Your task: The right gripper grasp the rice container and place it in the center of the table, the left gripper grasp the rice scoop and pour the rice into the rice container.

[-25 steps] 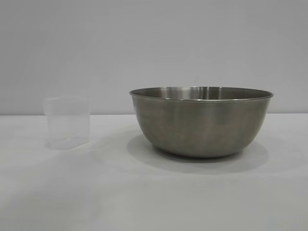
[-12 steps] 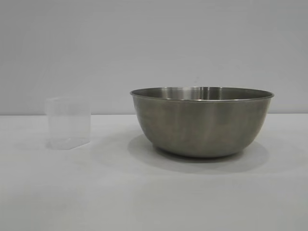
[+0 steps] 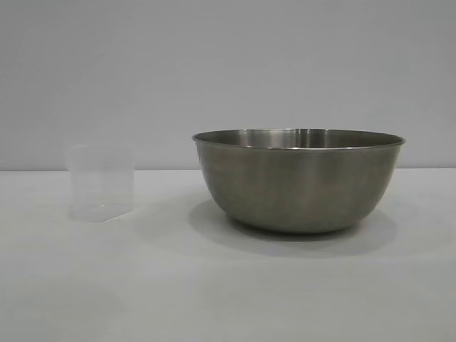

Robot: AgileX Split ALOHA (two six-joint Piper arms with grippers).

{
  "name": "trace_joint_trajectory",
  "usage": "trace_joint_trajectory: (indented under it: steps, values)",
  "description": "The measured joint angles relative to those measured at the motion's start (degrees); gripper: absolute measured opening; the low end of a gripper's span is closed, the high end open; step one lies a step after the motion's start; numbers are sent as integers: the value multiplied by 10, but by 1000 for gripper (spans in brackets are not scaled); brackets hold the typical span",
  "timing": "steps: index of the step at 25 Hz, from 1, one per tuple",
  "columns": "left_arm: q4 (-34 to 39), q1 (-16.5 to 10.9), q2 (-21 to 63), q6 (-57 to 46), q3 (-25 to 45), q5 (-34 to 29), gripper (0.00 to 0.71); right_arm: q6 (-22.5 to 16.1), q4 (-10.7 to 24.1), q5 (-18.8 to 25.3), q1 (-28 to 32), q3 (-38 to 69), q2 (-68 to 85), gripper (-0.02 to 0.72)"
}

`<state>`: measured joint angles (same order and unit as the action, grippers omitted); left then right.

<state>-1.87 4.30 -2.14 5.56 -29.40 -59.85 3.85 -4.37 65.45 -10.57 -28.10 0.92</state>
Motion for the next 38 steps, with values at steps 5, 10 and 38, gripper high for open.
trace_joint_trajectory:
  steps: [5,10,38]
  values:
    - [-4,0,31,0,12,-38,206,0,0,0,0,0,0,406]
    - [-6,0,31,0,13,-42,206,0,0,0,0,0,0,406]
    - [-2,-39,31,-8,16,-43,206,0,-1,0,42,1,0,406]
